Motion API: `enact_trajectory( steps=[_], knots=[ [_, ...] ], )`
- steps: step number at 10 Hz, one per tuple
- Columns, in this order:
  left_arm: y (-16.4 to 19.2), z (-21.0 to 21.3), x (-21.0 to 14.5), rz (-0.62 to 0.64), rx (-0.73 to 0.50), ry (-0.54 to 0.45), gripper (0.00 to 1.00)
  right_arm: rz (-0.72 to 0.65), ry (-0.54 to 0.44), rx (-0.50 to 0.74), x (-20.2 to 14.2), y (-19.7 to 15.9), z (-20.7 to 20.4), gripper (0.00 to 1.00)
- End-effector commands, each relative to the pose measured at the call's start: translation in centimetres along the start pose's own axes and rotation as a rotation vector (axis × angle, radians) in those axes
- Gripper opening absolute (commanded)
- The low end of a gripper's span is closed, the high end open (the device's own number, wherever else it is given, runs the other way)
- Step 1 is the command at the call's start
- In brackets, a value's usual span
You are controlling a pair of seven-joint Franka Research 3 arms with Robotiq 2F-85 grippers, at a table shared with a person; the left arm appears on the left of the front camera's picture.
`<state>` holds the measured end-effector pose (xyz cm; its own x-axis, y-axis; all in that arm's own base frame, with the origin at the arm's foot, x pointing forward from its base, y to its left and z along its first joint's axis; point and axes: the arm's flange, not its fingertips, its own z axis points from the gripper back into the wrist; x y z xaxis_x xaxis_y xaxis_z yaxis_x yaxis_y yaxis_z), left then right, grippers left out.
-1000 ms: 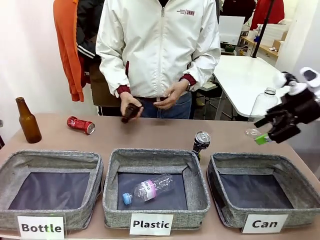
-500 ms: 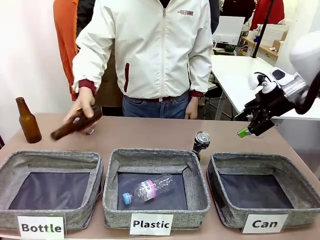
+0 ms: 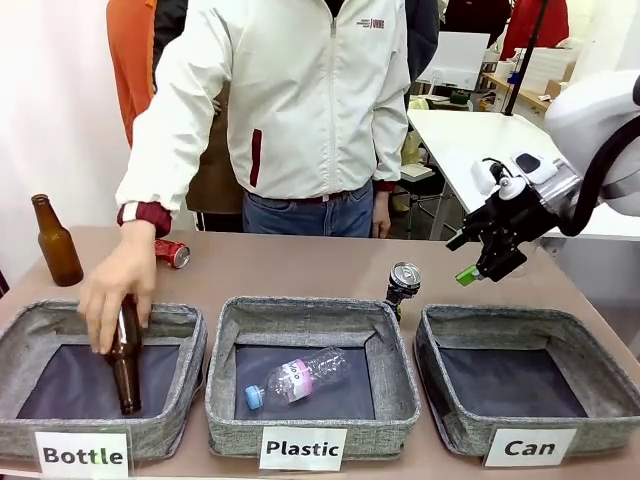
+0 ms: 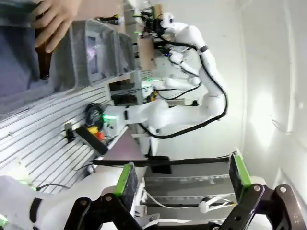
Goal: Sort the can waste into the basket.
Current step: Pick up the can waste from the table and place it in the right Fabric basket.
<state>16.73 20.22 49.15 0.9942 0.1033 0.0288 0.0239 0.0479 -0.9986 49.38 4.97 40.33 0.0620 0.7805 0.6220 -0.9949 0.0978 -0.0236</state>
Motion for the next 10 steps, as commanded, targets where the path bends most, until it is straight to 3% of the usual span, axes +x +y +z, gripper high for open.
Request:
enact_trajectory(
  steps=[1,6,10],
  knots=[
    [1.0,-0.6,1.0,-0.097,0.086,-0.012,1.00,0.041,-0.040,0.037,-1.0,-1.6,-0.4,1.00],
    [1.4,-2.7,2.5,-0.141,0.156,-0.016,1.00,0.055,-0.042,0.074,-1.3,-3.2,-3.9,1.00],
    [3.2,-4.1,4.0,-0.172,0.100,-0.010,1.00,0.049,-0.066,0.113,-1.0,-4.4,-6.8,1.00]
  ],
)
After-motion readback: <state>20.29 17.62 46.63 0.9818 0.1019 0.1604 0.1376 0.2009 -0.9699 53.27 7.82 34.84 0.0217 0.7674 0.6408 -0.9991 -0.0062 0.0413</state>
